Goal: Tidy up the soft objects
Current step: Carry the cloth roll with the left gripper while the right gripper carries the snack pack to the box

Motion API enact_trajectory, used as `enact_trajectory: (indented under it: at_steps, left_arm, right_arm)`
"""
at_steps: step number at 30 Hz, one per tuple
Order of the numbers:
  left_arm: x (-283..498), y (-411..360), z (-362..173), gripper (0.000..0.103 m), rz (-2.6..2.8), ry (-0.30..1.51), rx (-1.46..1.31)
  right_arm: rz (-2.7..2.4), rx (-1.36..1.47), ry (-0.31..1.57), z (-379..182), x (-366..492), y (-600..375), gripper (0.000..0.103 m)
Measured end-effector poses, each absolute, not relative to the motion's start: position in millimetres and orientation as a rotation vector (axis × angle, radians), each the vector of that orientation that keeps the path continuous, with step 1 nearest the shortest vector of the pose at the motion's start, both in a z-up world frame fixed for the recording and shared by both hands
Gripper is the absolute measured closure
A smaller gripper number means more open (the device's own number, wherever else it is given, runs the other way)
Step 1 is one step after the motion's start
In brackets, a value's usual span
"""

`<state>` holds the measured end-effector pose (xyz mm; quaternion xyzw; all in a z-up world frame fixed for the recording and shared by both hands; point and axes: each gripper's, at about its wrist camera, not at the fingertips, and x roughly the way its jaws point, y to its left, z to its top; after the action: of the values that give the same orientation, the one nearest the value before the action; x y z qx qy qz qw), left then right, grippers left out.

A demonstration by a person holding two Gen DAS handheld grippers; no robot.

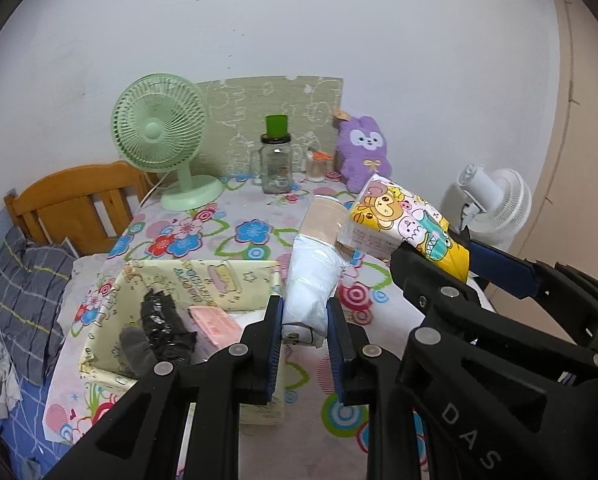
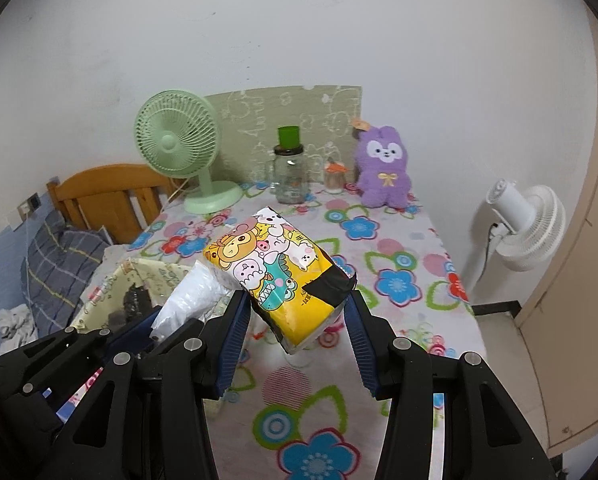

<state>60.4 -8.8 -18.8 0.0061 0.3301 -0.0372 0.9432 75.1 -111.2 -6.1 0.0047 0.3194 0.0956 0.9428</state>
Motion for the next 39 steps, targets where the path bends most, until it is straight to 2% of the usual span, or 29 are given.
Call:
enact_trajectory:
  at_steps: [18,33,38,39]
  left_arm:
    - [91.8,42.2,-30.4,0.083,0.009,0.694,-0.004]
    - [116.8,71.3,-68.6,0.082,0.024,0.802,-0.053]
    - [123.6,77.7,-84.7,0.078,0.006,0.860,-0.087]
    - [123.5,78.4,-86.0,0.074,0.002,0.864,-0.091]
  right_arm:
    - [0.307,-0.028,0.668,-14.6,109.7,-58.4,0.051]
    - [0.348,-0.053,0.774,-53.4,137.8,-23.6,0.051]
    - [0.344,-0.083,0.807,-65.6,143.2,-16.5,0.051]
    - [0.348,-0.083,0.813,-67.4,143.4,-15.3,0.051]
